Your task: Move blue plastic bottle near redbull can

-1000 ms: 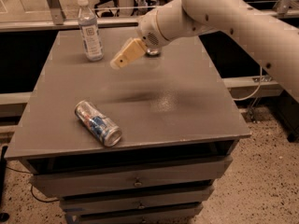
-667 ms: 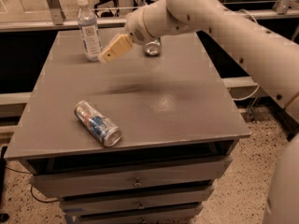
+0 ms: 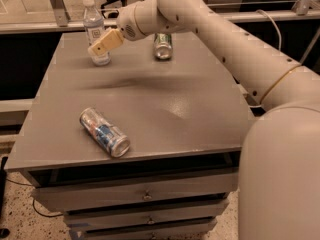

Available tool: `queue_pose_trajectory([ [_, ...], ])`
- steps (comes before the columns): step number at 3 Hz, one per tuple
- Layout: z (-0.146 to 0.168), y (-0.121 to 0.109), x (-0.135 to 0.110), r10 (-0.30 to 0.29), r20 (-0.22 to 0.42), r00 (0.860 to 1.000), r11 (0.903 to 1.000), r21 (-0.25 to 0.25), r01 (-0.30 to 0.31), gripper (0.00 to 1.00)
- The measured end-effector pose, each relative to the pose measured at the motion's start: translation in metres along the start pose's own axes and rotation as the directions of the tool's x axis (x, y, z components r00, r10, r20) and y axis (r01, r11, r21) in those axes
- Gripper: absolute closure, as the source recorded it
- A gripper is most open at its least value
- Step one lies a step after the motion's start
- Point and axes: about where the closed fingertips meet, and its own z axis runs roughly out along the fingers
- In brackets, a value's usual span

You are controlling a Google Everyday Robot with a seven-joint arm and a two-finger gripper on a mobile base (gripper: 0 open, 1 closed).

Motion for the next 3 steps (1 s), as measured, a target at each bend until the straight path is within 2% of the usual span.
queue_pose_trajectory([
  [2, 0.039, -0.026, -0.006, 0.041, 0.079, 0.996, 0.9989, 0.019, -0.042, 0.0],
  [3, 0.056, -0.026, -0.011, 0.063, 0.111, 0.992, 0.998, -0.001, -0.063, 0.15],
])
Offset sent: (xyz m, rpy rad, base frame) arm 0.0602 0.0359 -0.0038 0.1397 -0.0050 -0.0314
